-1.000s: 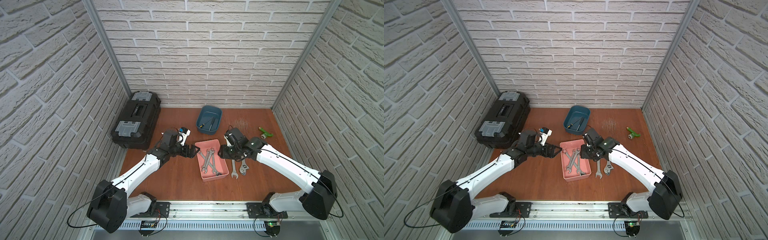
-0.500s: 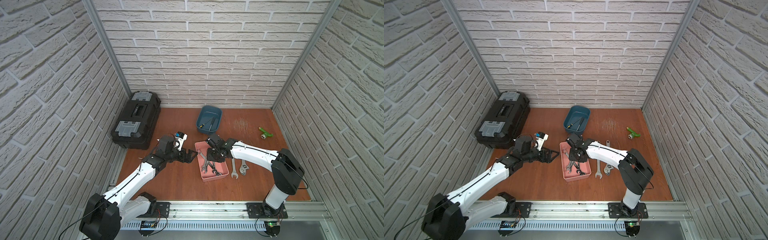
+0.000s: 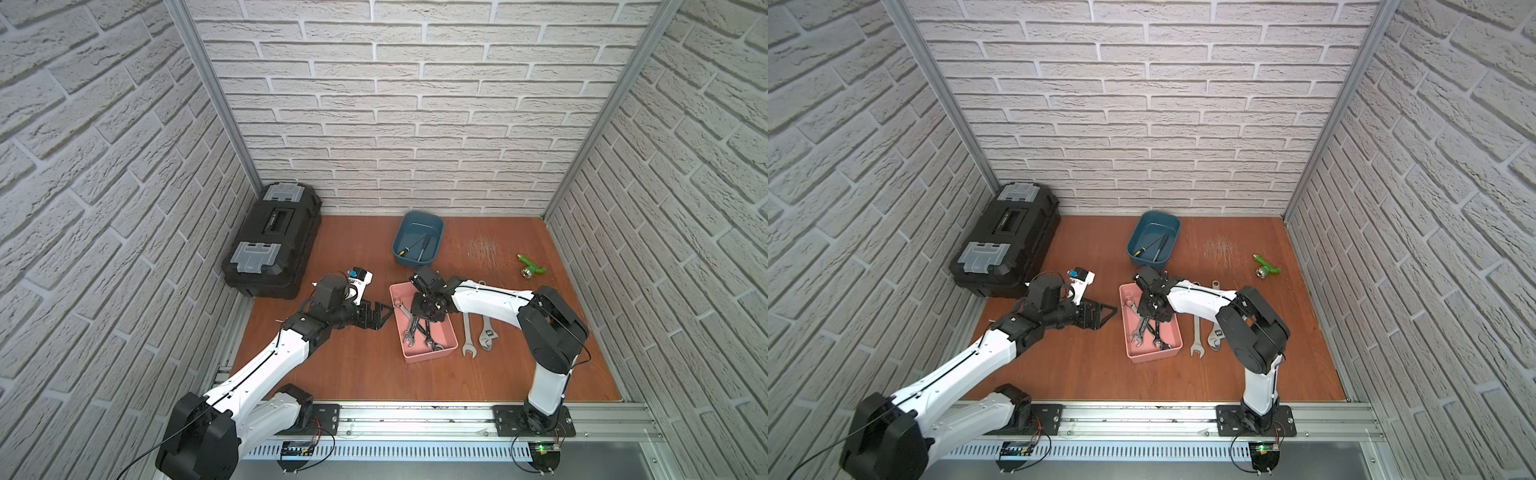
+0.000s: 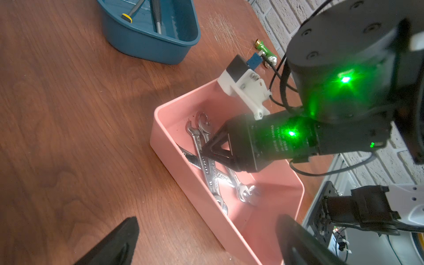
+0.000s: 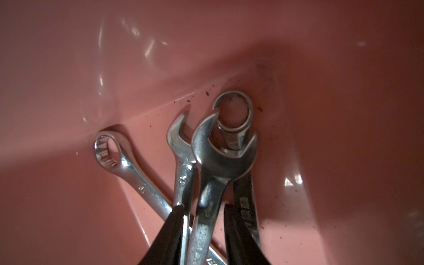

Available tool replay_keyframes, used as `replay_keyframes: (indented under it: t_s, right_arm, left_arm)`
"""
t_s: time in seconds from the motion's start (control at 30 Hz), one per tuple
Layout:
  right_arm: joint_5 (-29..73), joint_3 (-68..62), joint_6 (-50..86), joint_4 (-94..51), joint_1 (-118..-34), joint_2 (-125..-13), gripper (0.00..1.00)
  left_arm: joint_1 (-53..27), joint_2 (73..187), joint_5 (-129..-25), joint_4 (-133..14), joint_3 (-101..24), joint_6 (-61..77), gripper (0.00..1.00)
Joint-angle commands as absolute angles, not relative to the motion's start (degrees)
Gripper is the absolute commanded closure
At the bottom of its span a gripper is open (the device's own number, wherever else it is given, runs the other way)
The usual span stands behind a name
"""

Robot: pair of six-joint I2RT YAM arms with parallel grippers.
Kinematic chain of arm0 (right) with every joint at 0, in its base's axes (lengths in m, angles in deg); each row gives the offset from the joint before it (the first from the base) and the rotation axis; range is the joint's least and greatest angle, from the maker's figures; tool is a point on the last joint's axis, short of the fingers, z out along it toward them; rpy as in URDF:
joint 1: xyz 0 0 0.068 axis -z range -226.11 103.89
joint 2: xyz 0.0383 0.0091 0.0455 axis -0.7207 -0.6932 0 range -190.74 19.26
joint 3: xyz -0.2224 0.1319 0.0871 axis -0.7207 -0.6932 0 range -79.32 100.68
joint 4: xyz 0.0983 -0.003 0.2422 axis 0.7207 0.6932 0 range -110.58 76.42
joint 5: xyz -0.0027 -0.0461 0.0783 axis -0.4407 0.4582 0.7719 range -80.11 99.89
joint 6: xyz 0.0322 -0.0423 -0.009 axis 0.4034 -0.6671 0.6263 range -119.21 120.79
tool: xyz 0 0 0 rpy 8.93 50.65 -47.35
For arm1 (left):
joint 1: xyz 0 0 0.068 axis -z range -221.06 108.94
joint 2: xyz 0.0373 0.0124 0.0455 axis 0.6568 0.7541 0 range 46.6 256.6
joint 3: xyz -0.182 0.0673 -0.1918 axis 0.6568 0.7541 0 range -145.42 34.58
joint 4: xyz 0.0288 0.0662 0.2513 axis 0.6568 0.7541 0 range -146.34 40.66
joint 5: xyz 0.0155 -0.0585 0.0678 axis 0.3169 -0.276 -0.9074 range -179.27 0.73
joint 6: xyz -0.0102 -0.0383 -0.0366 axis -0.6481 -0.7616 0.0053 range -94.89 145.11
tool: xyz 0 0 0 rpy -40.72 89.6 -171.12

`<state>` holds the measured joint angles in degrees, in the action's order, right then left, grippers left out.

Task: Take out the wrench from the storage box
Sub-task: Pick up the wrench from the storage box.

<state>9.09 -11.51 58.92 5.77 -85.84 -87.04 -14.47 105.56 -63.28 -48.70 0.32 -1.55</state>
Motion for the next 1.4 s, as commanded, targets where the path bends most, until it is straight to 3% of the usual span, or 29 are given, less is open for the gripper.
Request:
replay_keyframes:
  t_s: [0.0, 0.13, 0.4, 0.7, 1.37]
  right_arm:
    - [10.03, -12.06, 60.43, 2.74, -85.56, -88.43, 0.65]
    - [11.23, -13.25, 61.65, 0.67, -85.36, -89.02, 0.67]
    - [11.82, -14.72, 61.62, -1.02, -85.44, -86.88, 0.82]
    - [11.16, -14.90, 61.32, -1.13, -86.97, -82.21, 0.91]
    - [7.45, -12.58, 57.16, 1.33, -87.22, -79.10, 0.95]
  left_arm:
    - [-15.31, 105.29, -62.32, -50.88, 1.01, -1.17, 0.02]
    - [-15.74, 105.57, -61.96, -51.21, 1.02, -1.17, 0.02]
    - [-16.18, 105.57, -61.44, -50.96, 1.10, -1.01, 0.02]
    - [-16.89, 105.51, -60.89, -50.70, 1.10, -0.64, 0.02]
    - [-17.07, 106.25, -60.80, -51.17, 1.07, -0.75, 0.02]
